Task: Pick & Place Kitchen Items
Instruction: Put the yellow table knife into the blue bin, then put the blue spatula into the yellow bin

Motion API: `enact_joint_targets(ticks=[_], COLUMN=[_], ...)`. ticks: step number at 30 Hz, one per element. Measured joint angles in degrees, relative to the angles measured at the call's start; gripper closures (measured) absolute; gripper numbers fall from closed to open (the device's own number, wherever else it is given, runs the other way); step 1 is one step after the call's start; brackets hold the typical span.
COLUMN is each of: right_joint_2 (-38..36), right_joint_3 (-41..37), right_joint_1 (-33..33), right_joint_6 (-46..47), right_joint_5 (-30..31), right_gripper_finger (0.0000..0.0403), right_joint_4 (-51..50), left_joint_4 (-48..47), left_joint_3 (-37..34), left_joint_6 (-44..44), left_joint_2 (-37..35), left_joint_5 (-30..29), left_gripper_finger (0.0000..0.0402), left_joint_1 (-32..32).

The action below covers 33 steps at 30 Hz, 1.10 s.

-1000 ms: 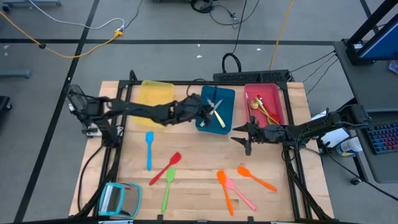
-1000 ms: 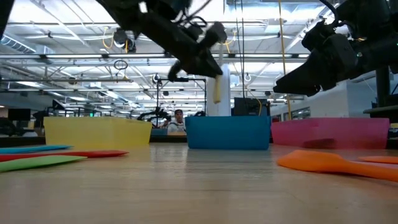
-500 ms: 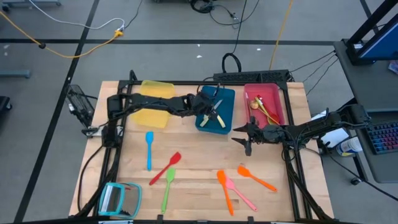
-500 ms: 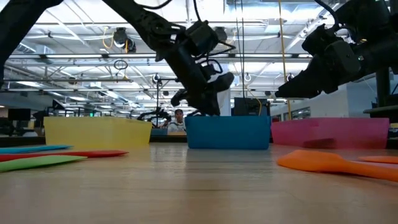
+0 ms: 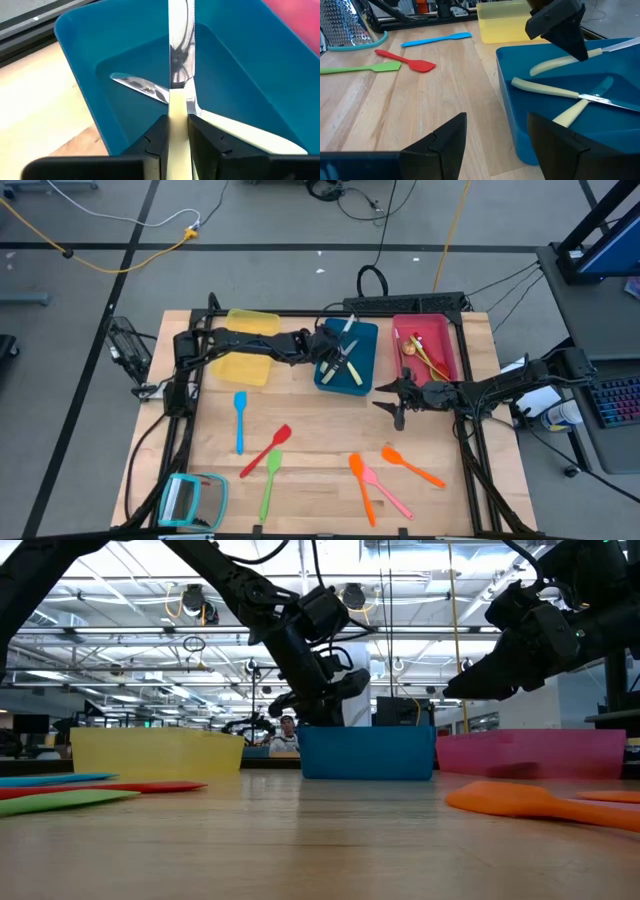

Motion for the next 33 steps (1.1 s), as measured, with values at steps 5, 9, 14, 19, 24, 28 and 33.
enact_joint_targets(ticks=[5,9,14,19,24,28,33], right_joint_2=[0.0,0.0,0.0,0.0,0.0,0.0,0.01], right_joint_3=[0.0,0.0,0.0,0.0,0.01,0.04,0.07], right_joint_1=[0.0,0.0,0.0,0.0,0.0,0.0,0.01], right_joint_6=[1.33,1.3,1.28,1.28,1.23,0.42,-0.47], right_joint_5=[0.0,0.02,0.02,0.02,0.04,0.07,0.07], right_gripper_finger=[0.0202,0.0202,0.0202,0.0202,0.0202,0.0202,0.0202], right_joint_4=[-0.14,-0.27,-0.31,-0.33,-0.35,-0.46,-1.14], left_joint_4=[-1.64,-3.58,-3.88,-1.45,-1.3,-3.62,-6.19], left_joint_3=[0.0,0.0,0.0,-0.02,-0.09,-0.09,-0.07], left_joint_6=[1.14,1.53,3.77,2.96,3.08,3.77,4.38], left_joint_2=[0.0,0.0,0.0,0.0,-1.67,-5.68,-10.72], left_joint_5=[3.5,7.53,7.63,7.93,15.68,16.43,15.76], left_gripper_finger=[0.0317,0.0316,0.0315,0.0314,0.0314,0.0314,0.0314], left_joint_1=[0.89,1.31,1.28,1.21,1.02,-0.43,-4.75])
